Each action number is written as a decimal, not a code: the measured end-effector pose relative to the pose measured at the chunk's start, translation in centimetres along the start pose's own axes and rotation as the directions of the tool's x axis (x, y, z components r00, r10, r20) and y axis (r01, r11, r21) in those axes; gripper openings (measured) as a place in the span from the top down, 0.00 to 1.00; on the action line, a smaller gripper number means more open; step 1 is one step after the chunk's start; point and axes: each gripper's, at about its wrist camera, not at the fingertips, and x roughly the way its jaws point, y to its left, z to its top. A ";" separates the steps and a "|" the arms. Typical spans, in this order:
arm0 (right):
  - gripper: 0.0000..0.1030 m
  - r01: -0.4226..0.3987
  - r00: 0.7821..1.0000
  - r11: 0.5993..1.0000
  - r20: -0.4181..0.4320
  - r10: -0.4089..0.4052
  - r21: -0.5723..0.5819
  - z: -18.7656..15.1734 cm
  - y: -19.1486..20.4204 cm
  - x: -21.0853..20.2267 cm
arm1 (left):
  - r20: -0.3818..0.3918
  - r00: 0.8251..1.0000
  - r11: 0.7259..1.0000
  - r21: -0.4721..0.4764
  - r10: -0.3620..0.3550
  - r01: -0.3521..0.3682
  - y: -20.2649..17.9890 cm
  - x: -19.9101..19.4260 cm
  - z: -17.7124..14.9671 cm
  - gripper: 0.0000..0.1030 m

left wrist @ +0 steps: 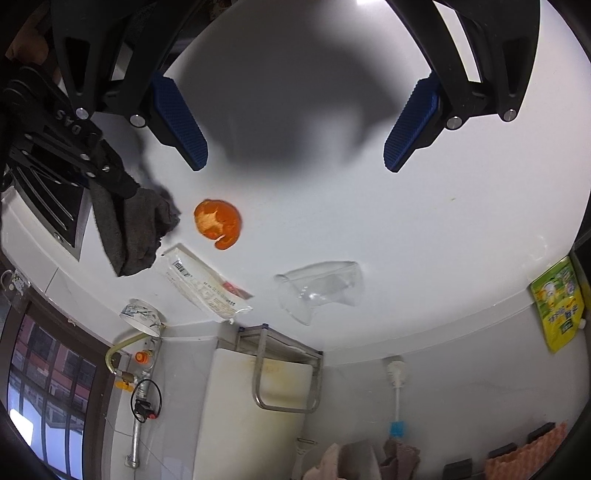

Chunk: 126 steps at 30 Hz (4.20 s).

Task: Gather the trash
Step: 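Grasp the orange peel with the left gripper while the right grasps the grey cloth, then carry the peel and cloth over the bin and open both grippers, then move both open grippers back toward the clear cup and white packet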

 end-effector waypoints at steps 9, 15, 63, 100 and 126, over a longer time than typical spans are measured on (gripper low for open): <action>0.77 0.025 0.999 0.997 0.044 -0.028 0.077 0.9 -4.4 -1.3 | -0.042 0.999 1.000 0.005 0.005 -0.005 -3.6 4.4 1.8 0.08; 0.77 0.003 0.998 0.991 0.064 -0.012 0.134 0.9 -6.4 -1.7 | -0.084 0.996 1.000 0.020 0.025 -0.024 -5.6 7.1 2.4 0.08; 0.77 -0.071 0.995 0.992 0.076 0.063 0.107 -8.4 0.4 -12.6 | -0.006 1.000 0.997 0.075 -0.009 0.010 -2.9 -10.0 -8.0 0.74; 0.43 -0.078 0.991 0.993 -0.099 0.087 0.087 -21.6 4.0 -13.1 | -0.131 0.991 0.995 0.098 -0.014 0.027 -1.7 -11.2 -19.3 0.39; 0.43 -0.094 0.991 0.990 -0.084 0.103 0.103 -20.8 3.3 -13.9 | -0.081 0.997 0.997 0.077 0.007 0.000 -0.9 -11.9 -17.4 0.24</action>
